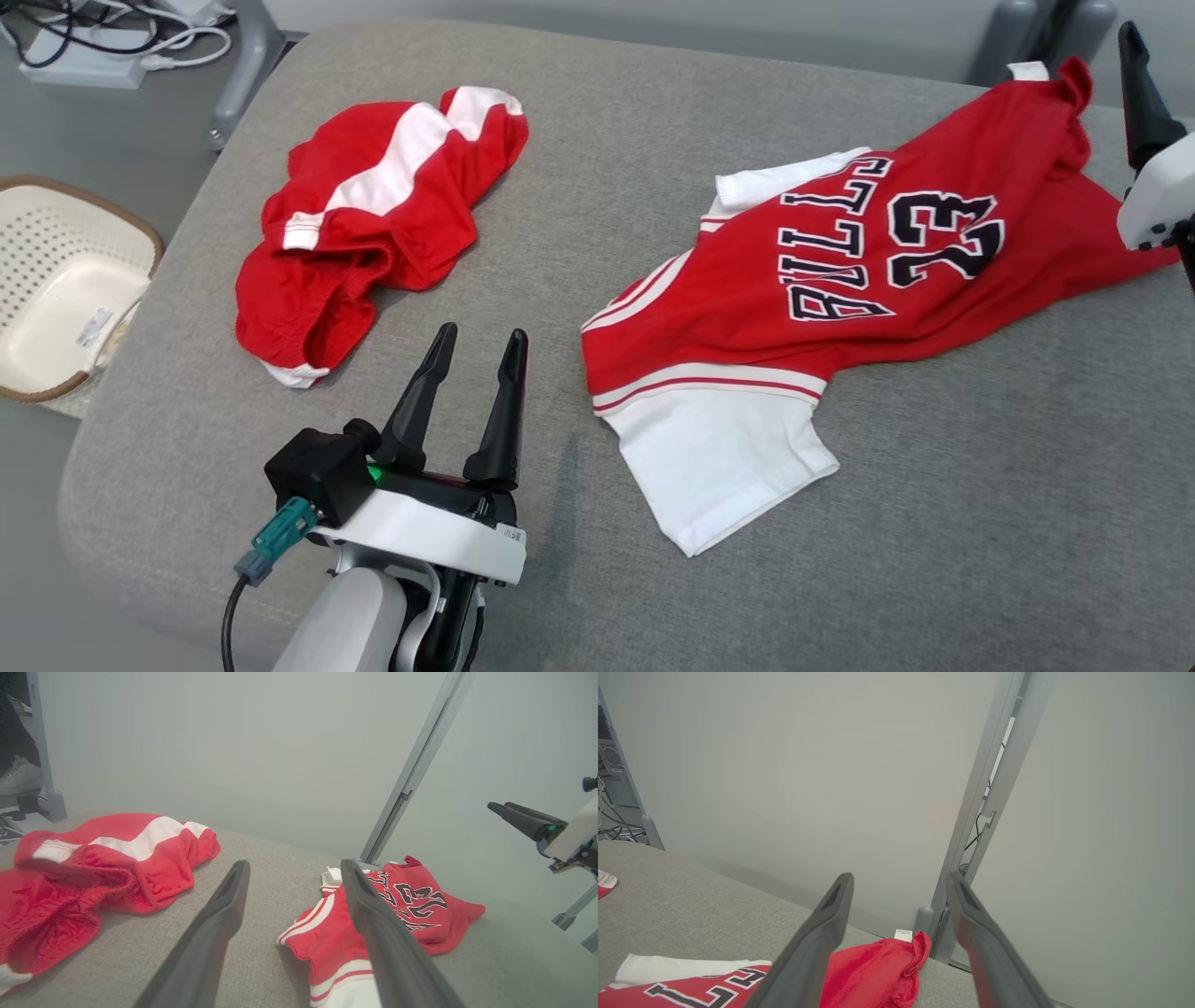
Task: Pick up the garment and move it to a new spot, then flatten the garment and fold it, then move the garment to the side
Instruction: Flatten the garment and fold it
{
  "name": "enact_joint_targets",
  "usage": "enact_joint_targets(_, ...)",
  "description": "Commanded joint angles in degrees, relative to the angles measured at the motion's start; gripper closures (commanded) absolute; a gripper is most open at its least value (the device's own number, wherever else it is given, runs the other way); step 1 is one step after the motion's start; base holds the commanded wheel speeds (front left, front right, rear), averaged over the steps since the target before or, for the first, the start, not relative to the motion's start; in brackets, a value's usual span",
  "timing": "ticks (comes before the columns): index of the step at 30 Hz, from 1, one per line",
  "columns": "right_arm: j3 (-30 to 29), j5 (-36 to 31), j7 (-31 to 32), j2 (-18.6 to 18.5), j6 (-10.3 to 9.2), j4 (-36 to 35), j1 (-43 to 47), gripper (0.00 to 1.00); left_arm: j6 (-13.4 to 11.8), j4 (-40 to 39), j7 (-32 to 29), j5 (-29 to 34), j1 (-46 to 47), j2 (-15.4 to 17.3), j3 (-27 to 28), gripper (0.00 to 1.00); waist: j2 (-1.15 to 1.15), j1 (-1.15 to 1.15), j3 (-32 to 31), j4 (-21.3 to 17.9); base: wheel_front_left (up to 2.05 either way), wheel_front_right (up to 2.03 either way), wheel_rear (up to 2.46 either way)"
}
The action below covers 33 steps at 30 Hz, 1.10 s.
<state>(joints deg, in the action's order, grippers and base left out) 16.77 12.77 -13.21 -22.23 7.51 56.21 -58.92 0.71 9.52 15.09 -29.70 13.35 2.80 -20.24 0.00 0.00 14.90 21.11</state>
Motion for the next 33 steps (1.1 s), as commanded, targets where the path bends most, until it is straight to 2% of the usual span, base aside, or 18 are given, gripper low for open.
enact_joint_targets(1,-0.7,1.7,-0.9,0.4,-0.03,-0.9,2.1,0.00,0.3,0.1,0.1,0.7,0.5,0.2,0.4,0.00,0.00,0.00,-1.6,-2.8,0.00,0.00,0.00)
enact_joint_targets(8,-4.2,6.5,-2.1,2.4,-0.03,-7.9,12.5,0.00,0.3,0.9,0.1,1.3,-0.9,0.2,1.4,0.00,0.00,0.00,-3.8,-7.9,0.00,0.00,0.00)
enact_joint_targets(11,-6.2,7.1,-2.1,3.2,-0.03,-10.6,16.2,0.00,0.3,1.1,0.1,1.3,-1.3,0.2,1.7,0.00,0.00,0.00,-4.4,-8.9,0.00,0.00,0.00)
enact_joint_targets(16,-13.2,7.4,-2.1,7.8,-0.03,-18.4,27.9,0.00,0.5,1.7,0.1,1.9,-2.9,0.2,3.1,0.00,0.00,0.00,-6.3,-11.5,0.00,0.00,0.00)
enact_joint_targets(21,-15.7,6.1,-2.1,12.3,-0.03,-23.2,35.5,0.00,0.9,2.7,0.1,2.2,-4.1,0.2,3.5,0.00,0.00,0.00,-7.1,-13.4,0.00,0.00,0.00)
enact_joint_targets(28,-17.5,4.5,-2.0,14.9,-0.03,-25.9,39.2,0.00,1.0,4.5,0.1,2.3,-4.5,0.2,2.5,0.00,0.00,0.00,-7.4,-14.2,0.00,0.00,0.00)
enact_joint_targets(30,-17.8,4.1,-1.7,15.1,-0.03,-26.5,39.4,0.00,-0.5,7.7,0.1,2.3,-5.0,0.2,1.5,0.00,0.00,0.00,-7.5,-14.1,0.00,0.00,0.00)
enact_joint_targets(33,-18.4,3.7,-1.5,15.4,-0.03,-27.1,39.3,0.00,-1.1,12.9,-0.3,-0.2,-4.1,0.2,-1.8,0.00,0.00,0.00,-7.6,-13.9,0.00,0.00,0.00)
